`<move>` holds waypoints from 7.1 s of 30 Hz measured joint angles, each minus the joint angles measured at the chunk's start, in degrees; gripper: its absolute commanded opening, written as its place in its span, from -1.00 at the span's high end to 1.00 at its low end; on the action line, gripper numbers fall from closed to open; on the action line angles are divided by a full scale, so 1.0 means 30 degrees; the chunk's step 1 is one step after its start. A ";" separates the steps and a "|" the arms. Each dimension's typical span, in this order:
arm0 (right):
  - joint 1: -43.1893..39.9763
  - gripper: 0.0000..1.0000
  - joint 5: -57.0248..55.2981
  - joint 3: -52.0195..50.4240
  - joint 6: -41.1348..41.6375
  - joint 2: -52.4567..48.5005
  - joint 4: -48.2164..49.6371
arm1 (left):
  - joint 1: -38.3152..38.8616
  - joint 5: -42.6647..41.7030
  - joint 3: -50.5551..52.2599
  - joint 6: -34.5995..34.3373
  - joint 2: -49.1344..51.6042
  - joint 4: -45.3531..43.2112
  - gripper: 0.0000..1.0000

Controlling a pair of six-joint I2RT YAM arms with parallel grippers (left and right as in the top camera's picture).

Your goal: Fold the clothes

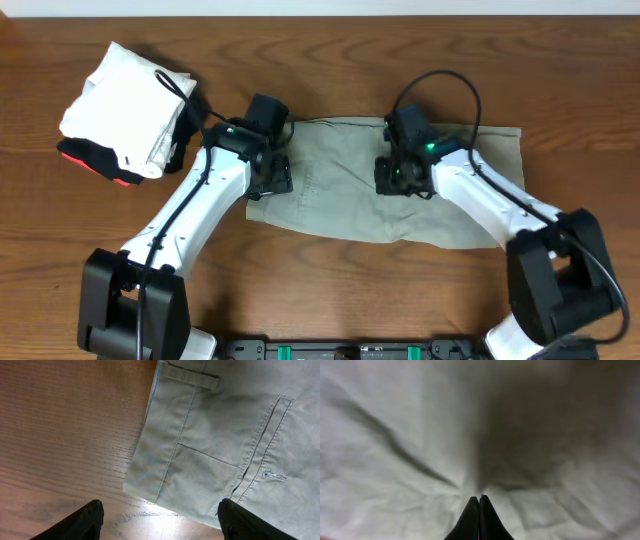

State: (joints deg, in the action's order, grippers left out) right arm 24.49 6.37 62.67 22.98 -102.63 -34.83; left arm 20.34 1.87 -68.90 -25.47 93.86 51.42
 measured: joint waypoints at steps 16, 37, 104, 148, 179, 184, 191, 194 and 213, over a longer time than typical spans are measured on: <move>-0.0342 0.97 -0.0022 0.0765 -0.0066 -0.0590 -0.0022 | 0.0000 0.0000 0.0015 0.0000 0.0000 0.0007 -0.51; -0.0714 0.98 -0.0619 0.1945 -0.0211 -0.3140 0.1683 | 0.0000 0.0007 0.0022 0.0000 0.0000 0.0000 -0.52; -0.1122 0.97 -0.3075 0.2878 -0.0364 -0.4503 0.5850 | 0.0000 0.0000 0.0029 0.0000 0.0000 -0.0554 -0.51; -0.1086 0.89 0.1180 -0.2601 -0.1297 0.3228 0.2135 | -0.1064 -0.3679 0.0036 0.3643 0.0000 -0.1537 -0.95; -0.1086 0.96 0.1224 -0.6484 0.0168 0.3220 0.6499 | -0.3147 -0.6666 0.0036 0.5472 0.4932 -0.2725 -0.95; -0.1086 0.97 0.1224 -0.6543 0.0168 0.3220 0.6513 | -0.3140 -0.6681 0.0036 0.5457 0.4983 -0.2703 -0.95; -0.1086 0.96 0.1224 -0.6543 0.0168 0.3213 0.6543 | -0.3155 -0.7089 -0.0240 0.5442 0.5581 -0.2433 -0.93; -0.1086 0.95 0.1217 -0.6543 0.0168 0.3213 0.6564 | -0.3264 -0.7468 -0.0452 0.5413 0.5792 -0.2251 -0.54; -0.1086 0.97 0.0947 -0.6572 0.0168 0.3206 0.7023 | -0.3271 -0.9777 -0.0801 0.5493 0.6608 -0.1479 0.88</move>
State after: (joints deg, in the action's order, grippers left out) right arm 21.23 9.21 42.96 23.49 -93.01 -13.76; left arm 10.52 -27.46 -71.31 -8.99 113.69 46.98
